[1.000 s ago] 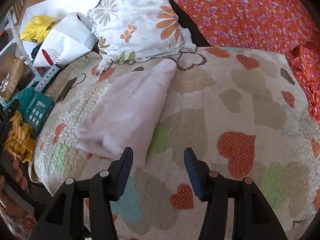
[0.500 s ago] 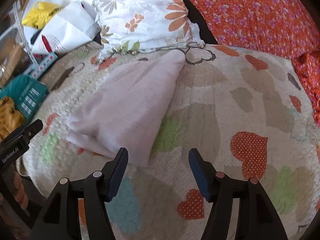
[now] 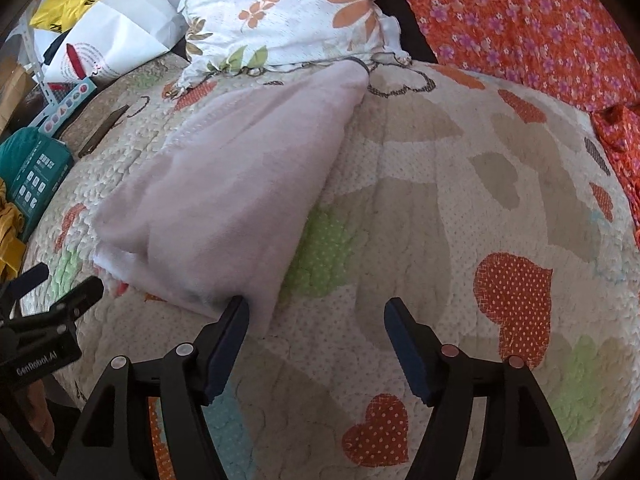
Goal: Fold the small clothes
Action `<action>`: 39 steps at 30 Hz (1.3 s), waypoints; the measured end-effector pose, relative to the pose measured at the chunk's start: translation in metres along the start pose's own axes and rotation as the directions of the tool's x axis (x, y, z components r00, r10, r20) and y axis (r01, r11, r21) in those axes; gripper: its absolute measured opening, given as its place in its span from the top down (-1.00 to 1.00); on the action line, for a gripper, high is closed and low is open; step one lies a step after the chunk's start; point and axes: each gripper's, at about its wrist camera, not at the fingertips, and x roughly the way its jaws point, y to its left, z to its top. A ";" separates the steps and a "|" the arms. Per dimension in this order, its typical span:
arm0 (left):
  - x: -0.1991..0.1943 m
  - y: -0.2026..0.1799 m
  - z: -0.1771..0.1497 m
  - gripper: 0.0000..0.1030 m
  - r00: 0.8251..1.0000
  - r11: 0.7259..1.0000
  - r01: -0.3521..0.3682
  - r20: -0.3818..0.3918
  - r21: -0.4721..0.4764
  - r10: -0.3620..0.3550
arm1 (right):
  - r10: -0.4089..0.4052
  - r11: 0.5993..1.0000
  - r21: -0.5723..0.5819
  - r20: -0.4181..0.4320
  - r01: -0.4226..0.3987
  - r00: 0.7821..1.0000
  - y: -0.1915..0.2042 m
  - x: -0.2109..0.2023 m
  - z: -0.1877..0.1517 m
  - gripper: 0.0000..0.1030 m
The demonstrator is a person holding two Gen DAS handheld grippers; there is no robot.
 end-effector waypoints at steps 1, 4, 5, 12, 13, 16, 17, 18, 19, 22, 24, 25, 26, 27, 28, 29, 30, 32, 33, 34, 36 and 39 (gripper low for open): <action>0.001 -0.001 0.000 -1.00 1.000 1.000 0.002 -0.007 0.002 -0.002 | -0.001 1.000 0.005 -0.003 0.001 1.000 -0.001 0.001 0.000 -0.46; 0.003 -0.003 -0.002 -1.00 1.000 1.000 0.005 -0.020 0.009 -0.005 | -0.002 1.000 0.011 -0.010 0.002 1.000 -0.002 0.002 0.000 -0.46; 0.004 -0.004 -0.002 -1.00 1.000 1.000 0.004 -0.021 0.012 -0.004 | -0.003 1.000 0.010 -0.009 0.003 1.000 -0.002 0.002 0.000 -0.46; 0.005 -0.003 -0.003 -1.00 0.999 1.000 0.013 -0.036 0.004 -0.013 | -0.019 1.000 -0.006 -0.003 0.019 1.000 -0.001 0.001 -0.001 -0.47; 0.006 -0.003 -0.003 -1.00 0.999 1.000 0.015 -0.040 0.003 -0.015 | -0.020 1.000 -0.005 -0.003 0.020 1.000 -0.001 0.002 -0.001 -0.47; 0.008 -0.002 -0.004 -1.00 0.998 1.000 0.025 -0.056 -0.002 -0.025 | -0.021 1.000 -0.001 -0.002 0.021 1.000 -0.001 0.001 -0.001 -0.47; 0.009 -0.002 -0.004 -1.00 0.998 1.000 0.025 -0.058 -0.003 -0.025 | -0.022 1.000 -0.001 0.000 0.022 1.000 -0.001 0.001 -0.001 -0.47; 0.009 -0.002 -0.004 -1.00 0.998 1.000 0.025 -0.060 -0.002 -0.025 | -0.023 1.000 -0.001 0.001 0.023 1.000 -0.001 0.000 -0.001 -0.47; 0.009 -0.002 -0.004 -1.00 0.998 1.000 0.026 -0.061 -0.002 -0.026 | -0.024 1.000 -0.002 0.002 0.024 1.000 0.000 0.000 -0.001 -0.47; 0.010 -0.002 -0.004 -1.00 0.997 1.000 0.030 -0.065 -0.003 -0.031 | -0.025 1.000 -0.001 0.001 0.025 1.000 0.000 0.000 -0.001 -0.48; 0.010 -0.003 -0.004 -1.00 0.997 0.999 0.032 -0.067 -0.001 -0.032 | -0.025 1.000 -0.001 0.002 0.025 1.000 0.000 0.000 -0.001 -0.48; 0.011 -0.003 -0.005 -1.00 0.997 0.999 0.033 -0.068 0.000 -0.033 | -0.026 1.000 -0.002 0.002 0.026 1.000 0.000 0.000 -0.001 -0.48; 0.011 -0.003 -0.005 -1.00 0.997 0.999 0.035 -0.069 0.000 -0.035 | -0.025 1.000 -0.002 0.002 0.025 1.000 -0.001 0.000 -0.001 -0.48; 0.011 -0.003 -0.005 -1.00 0.997 0.999 0.036 -0.070 -0.001 -0.036 | -0.026 1.000 -0.002 0.002 0.026 1.000 -0.001 0.001 -0.001 -0.48; 0.011 -0.003 -0.005 -1.00 0.997 0.999 0.038 -0.072 -0.001 -0.038 | -0.027 1.000 -0.002 0.002 0.027 1.000 -0.001 0.001 -0.001 -0.49; 0.012 -0.004 -0.005 -1.00 0.996 0.999 0.041 -0.075 0.000 -0.041 | -0.028 1.000 0.000 0.002 0.028 1.000 -0.001 0.001 -0.001 -0.49; 0.012 -0.004 -0.005 -1.00 0.996 0.999 0.043 -0.077 0.000 -0.043 | -0.028 1.000 0.000 0.002 0.028 1.000 -0.001 0.001 -0.001 -0.49; 0.013 -0.004 -0.005 -1.00 0.996 0.999 0.047 -0.082 -0.002 -0.047 | -0.028 1.000 -0.001 0.002 0.028 1.000 -0.001 0.001 -0.001 -0.50; 0.014 -0.004 -0.005 -1.00 0.995 0.999 0.051 -0.084 -0.004 -0.051 | -0.028 1.000 -0.001 0.002 0.028 1.000 -0.001 0.001 -0.001 -0.50; 0.014 -0.003 -0.005 -1.00 0.995 0.998 0.056 -0.087 -0.007 -0.056 | -0.028 1.000 -0.001 0.002 0.028 1.000 -0.001 0.001 -0.001 -0.51; 0.015 -0.003 -0.006 -1.00 0.994 0.998 0.062 -0.093 -0.013 -0.063 | -0.029 1.000 -0.003 0.002 0.029 1.000 -0.001 0.001 -0.001 -0.51; 0.015 -0.003 -0.006 -1.00 0.993 0.998 0.065 -0.100 -0.014 -0.066 | -0.031 1.000 -0.005 0.003 0.031 1.000 -0.002 0.001 -0.001 -0.51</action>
